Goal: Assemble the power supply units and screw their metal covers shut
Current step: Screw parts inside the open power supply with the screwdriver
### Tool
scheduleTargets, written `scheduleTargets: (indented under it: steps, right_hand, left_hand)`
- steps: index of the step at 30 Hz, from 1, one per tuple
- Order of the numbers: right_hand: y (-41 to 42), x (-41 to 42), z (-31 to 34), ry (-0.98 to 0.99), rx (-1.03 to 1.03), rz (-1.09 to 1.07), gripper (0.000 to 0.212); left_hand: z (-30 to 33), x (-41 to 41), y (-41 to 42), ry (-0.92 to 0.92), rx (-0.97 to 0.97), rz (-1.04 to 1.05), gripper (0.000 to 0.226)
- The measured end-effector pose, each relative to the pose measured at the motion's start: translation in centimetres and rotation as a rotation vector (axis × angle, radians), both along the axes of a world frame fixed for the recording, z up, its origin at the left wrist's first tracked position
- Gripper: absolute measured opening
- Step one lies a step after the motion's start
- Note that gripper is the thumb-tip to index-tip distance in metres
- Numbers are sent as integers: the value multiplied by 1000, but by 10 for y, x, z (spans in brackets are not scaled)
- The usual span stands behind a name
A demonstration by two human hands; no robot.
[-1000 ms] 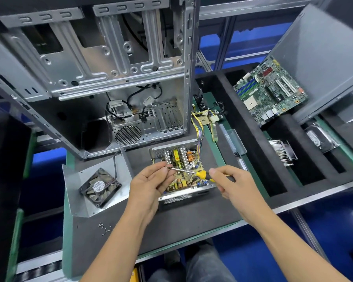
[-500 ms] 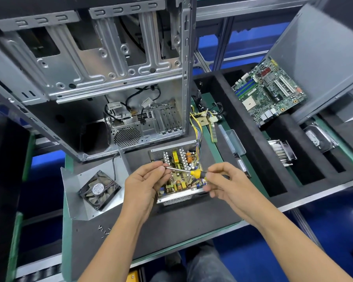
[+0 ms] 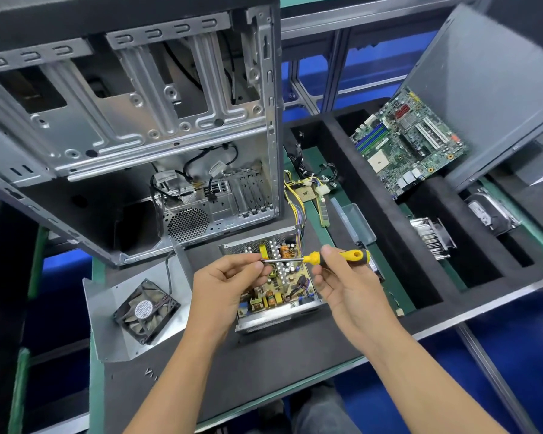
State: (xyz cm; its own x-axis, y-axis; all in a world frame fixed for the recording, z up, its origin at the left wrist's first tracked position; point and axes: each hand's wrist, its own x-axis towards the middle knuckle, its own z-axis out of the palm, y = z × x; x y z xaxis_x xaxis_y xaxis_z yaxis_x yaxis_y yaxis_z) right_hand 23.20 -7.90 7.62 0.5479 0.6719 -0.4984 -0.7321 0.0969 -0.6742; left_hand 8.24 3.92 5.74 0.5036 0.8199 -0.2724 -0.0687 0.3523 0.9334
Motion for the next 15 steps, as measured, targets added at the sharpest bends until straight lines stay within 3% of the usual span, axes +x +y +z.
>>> scheduleTargets:
  steps: [8, 11, 13, 15]
  right_hand:
    - [0, 13, -8, 14, -37, 58, 13]
    - [-2, 19, -14, 36, -47, 41, 12]
    - [-4, 24, -16, 50, -49, 21, 11]
    - [-7, 31, -19, 69, -35, -6, 9]
  left_hand:
    - [6, 10, 4, 51, 44, -118, 20]
    - [7, 9, 4, 91, 97, -100, 33]
    - [6, 8, 8, 209, 358, 47, 13]
    - [5, 12, 22, 382, 740, 117, 6]
